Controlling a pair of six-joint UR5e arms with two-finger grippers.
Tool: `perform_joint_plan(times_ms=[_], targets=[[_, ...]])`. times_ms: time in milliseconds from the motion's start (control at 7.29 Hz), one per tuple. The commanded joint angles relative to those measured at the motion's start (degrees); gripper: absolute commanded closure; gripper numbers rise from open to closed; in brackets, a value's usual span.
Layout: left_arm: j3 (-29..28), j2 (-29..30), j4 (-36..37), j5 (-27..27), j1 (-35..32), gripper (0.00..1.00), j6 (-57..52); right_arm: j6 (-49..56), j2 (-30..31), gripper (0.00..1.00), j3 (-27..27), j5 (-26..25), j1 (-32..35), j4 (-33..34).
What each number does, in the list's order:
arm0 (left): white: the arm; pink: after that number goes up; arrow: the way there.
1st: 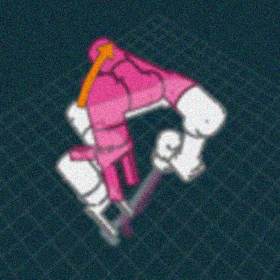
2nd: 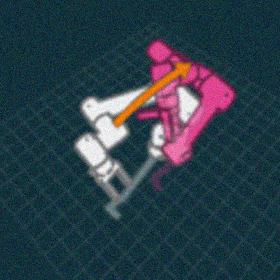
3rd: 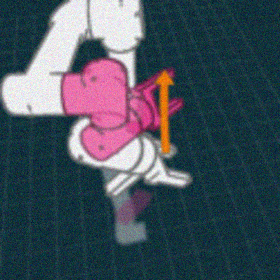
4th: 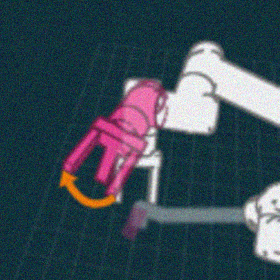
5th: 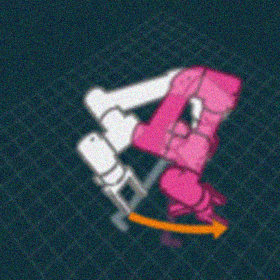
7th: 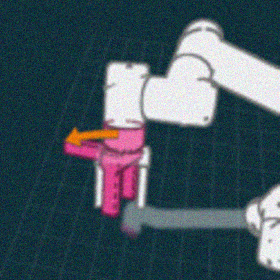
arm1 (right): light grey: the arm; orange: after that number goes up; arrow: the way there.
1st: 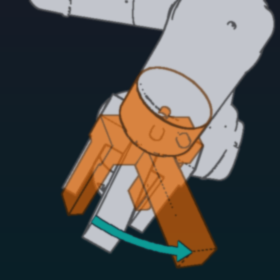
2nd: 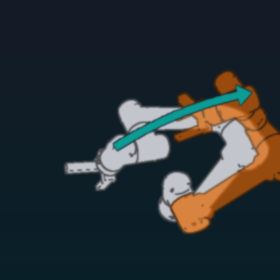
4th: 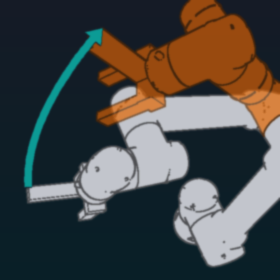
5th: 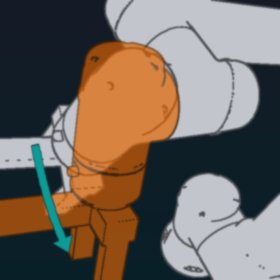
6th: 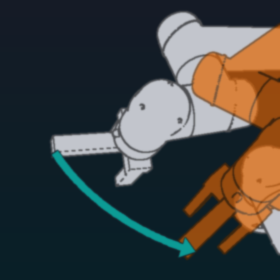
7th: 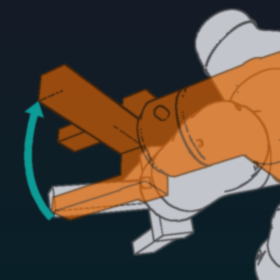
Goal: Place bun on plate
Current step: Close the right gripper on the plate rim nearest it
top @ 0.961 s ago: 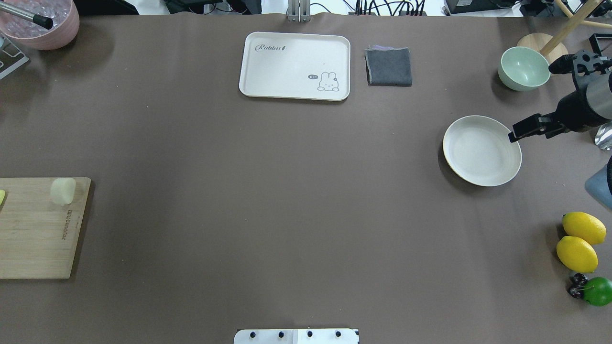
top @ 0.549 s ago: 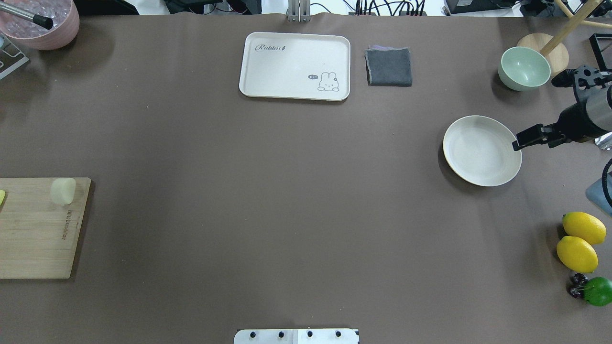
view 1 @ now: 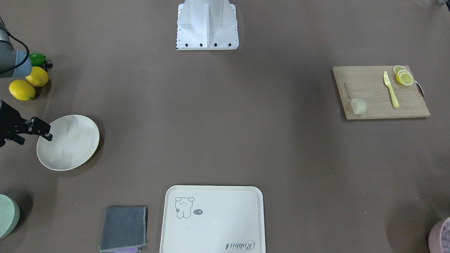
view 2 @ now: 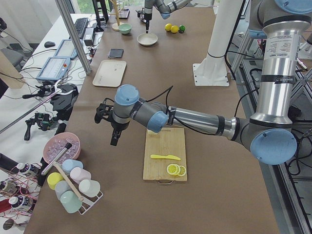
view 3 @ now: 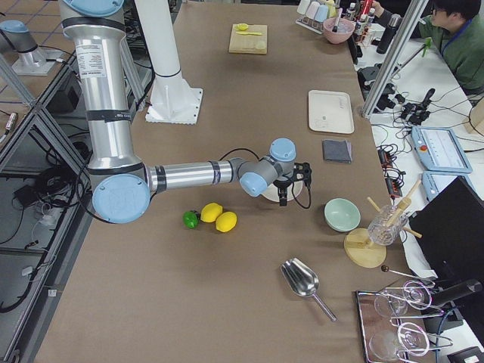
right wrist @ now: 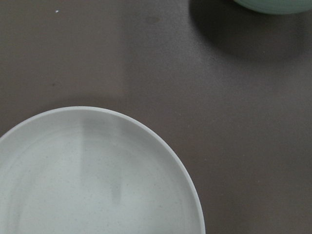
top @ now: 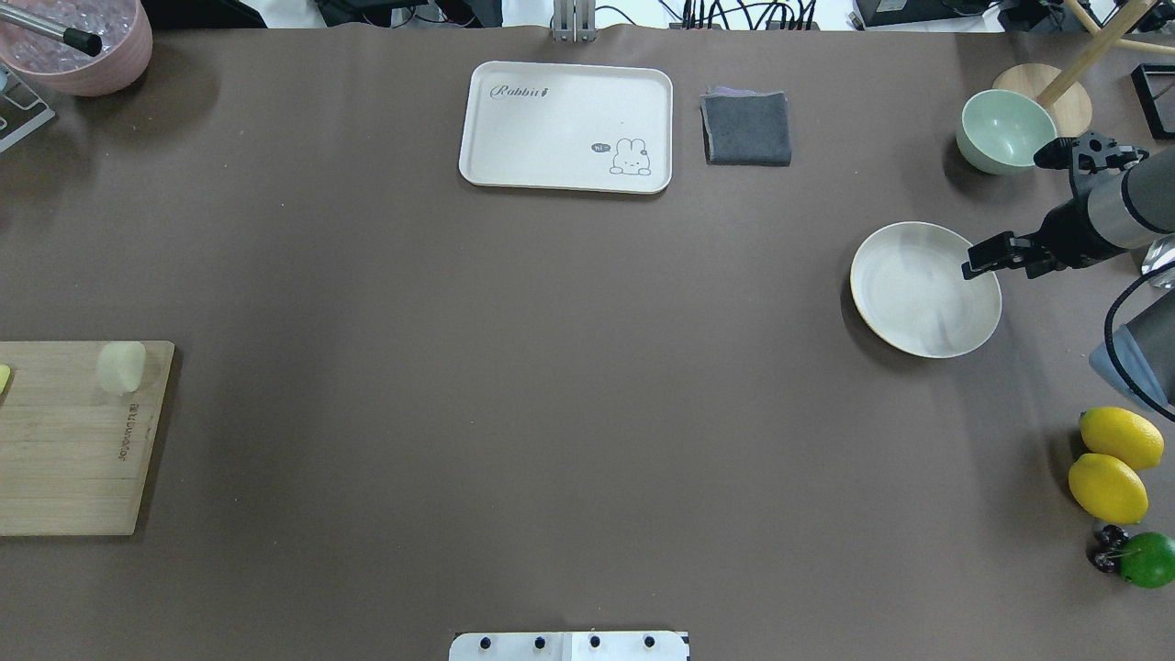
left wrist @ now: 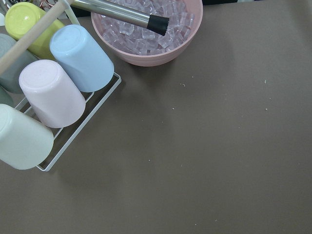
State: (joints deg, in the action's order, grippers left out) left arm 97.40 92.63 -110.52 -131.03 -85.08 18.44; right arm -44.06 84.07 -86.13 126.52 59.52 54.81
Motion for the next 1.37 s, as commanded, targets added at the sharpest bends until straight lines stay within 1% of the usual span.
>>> perform_joint_plan(times_ms=[0, 137, 549, 686, 961, 1098, 1235], targets=[[0.0, 0.4, 0.0, 0.0, 0.0, 0.03, -0.1, -0.6, 0.3, 0.08, 1.6, -0.7, -0.6, -1.4], [0.2, 0.4, 0.0, 0.0, 0.0, 0.03, -0.1, -0.7, 0.3, 0.29, 1.7, -0.7, -1.1, -1.4], [0.3, 0.4, 0.0, -0.1, 0.0, 0.03, -0.2, -0.7, 0.3, 0.68, 2.0, -0.7, -1.9, -1.4], [0.4, 0.4, 0.0, -0.1, 0.0, 0.03, -0.2, -0.7, 0.3, 1.00, 2.0, -0.7, -1.9, -1.5], [0.9, 0.5, 0.0, -0.1, 0.0, 0.03, -0.1, -0.9, 0.3, 1.00, 1.7, -0.4, -1.9, -1.4], [0.8, 0.5, 0.0, -0.1, -0.1, 0.03, -0.1, -1.1, 0.0, 1.00, 0.6, -0.1, -1.9, -1.4], [0.9, 0.4, 0.0, -0.1, -0.1, 0.03, -0.1, -3.5, -0.8, 1.00, -0.3, 0.2, -1.5, -1.4]])
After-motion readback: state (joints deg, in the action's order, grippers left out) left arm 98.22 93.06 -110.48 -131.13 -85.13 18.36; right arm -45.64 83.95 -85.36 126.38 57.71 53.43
